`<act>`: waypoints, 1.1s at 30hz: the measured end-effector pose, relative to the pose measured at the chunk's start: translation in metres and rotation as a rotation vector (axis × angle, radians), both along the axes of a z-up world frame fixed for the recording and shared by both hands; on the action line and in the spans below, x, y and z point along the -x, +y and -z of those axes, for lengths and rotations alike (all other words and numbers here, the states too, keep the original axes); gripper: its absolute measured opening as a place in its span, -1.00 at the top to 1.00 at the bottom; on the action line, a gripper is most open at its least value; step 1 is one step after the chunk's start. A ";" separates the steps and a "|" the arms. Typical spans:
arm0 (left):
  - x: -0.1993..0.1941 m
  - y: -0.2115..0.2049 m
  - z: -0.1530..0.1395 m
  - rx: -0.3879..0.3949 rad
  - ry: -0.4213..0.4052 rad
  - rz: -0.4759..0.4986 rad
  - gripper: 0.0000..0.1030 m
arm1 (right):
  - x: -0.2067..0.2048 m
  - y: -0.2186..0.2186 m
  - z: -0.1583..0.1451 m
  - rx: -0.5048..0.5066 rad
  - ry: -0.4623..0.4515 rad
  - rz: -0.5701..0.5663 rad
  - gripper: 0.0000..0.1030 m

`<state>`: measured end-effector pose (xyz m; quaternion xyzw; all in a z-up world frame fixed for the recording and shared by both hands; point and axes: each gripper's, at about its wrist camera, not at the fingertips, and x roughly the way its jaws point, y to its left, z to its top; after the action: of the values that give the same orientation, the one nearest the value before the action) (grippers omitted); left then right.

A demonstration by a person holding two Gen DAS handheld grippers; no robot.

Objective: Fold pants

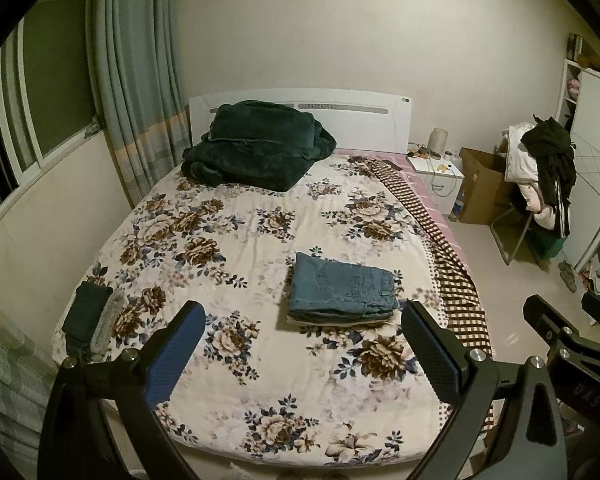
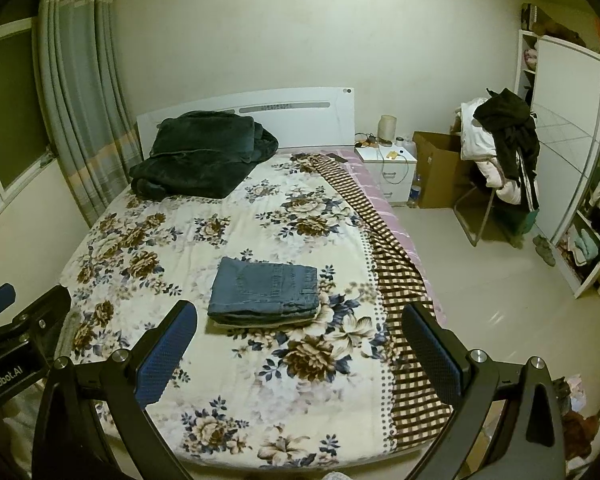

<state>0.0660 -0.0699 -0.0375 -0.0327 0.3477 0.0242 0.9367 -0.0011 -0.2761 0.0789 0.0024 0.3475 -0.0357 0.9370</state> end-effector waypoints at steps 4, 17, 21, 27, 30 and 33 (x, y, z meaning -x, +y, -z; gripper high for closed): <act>-0.002 0.003 -0.005 -0.005 -0.002 -0.001 -0.94 | 0.001 0.000 0.001 -0.001 0.000 0.000 -1.00; -0.004 0.007 -0.010 0.001 -0.001 0.003 -0.94 | 0.004 0.002 0.001 -0.001 -0.001 0.002 -1.00; -0.004 0.006 -0.010 -0.001 -0.002 0.004 -0.94 | 0.002 0.005 0.000 0.000 0.001 -0.004 -1.00; -0.003 0.009 -0.013 0.003 0.009 0.002 -0.94 | 0.001 0.009 0.000 0.005 0.004 -0.018 -1.00; -0.003 0.011 -0.014 0.006 0.014 0.001 -0.94 | 0.000 0.011 0.000 0.010 0.009 -0.031 -1.00; -0.001 0.012 -0.013 0.006 0.013 0.003 -0.94 | 0.000 0.011 0.001 0.013 0.013 -0.038 -1.00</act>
<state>0.0670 -0.0581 -0.0248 -0.0348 0.3538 0.0221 0.9344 -0.0014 -0.2649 0.0780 -0.0106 0.3532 -0.0203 0.9353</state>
